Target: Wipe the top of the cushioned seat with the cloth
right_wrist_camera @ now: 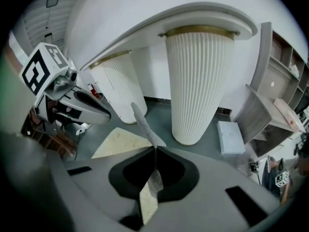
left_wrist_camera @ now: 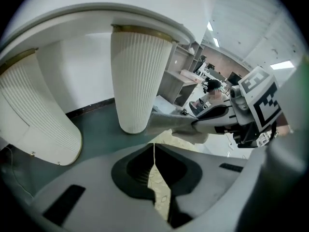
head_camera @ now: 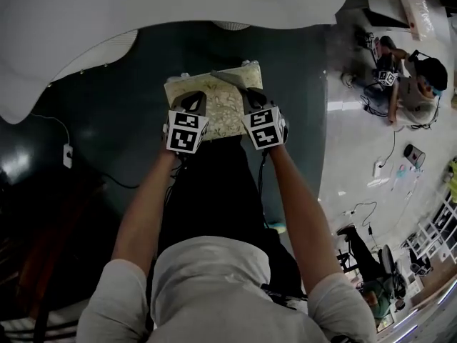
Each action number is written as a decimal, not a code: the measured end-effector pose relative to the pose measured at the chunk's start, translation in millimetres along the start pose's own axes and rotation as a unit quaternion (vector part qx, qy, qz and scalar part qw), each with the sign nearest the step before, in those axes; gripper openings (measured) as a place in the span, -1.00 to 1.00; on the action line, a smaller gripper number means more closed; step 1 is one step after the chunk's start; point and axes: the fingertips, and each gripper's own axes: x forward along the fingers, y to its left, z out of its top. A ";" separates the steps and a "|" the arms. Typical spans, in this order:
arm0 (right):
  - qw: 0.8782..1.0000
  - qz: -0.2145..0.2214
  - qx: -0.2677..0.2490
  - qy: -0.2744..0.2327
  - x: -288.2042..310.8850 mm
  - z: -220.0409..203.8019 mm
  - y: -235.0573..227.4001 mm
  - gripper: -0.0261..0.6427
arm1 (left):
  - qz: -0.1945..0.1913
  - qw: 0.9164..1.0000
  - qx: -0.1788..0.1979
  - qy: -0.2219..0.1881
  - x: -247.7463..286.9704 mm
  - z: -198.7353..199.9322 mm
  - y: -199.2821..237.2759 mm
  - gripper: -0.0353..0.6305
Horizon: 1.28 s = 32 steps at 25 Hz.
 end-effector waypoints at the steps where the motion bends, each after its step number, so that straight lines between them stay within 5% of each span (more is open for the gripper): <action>1: 1.000 0.001 -0.004 -0.006 -6.6 4.8 8.6 -0.87 | 0.001 1.000 -0.004 -0.008 -11.8 1.5 1.1 -0.83; 8: 0.998 -0.001 -0.029 -0.057 -55.9 38.3 50.5 -0.87 | 0.013 0.997 -0.012 -0.075 -76.7 14.6 -3.6 -0.83; 15: 0.991 -0.006 0.023 -0.134 -110.6 76.9 91.9 -0.87 | 0.024 0.990 -0.043 -0.131 -140.9 27.5 -15.5 -0.83; 21: 0.981 -0.015 0.027 -0.189 -172.9 104.8 117.7 -0.87 | 0.021 0.984 -0.026 -0.177 -204.6 45.5 -45.3 -0.83; 27: 0.977 -0.010 -0.058 -0.204 -243.7 120.1 164.5 -0.87 | 0.023 0.978 -0.013 -0.206 -275.9 48.3 -73.8 -0.83; 32: 0.970 -0.037 -0.005 -0.239 -299.2 133.3 168.0 -0.88 | 0.031 0.972 -0.026 -0.232 -319.7 46.3 -88.2 -0.83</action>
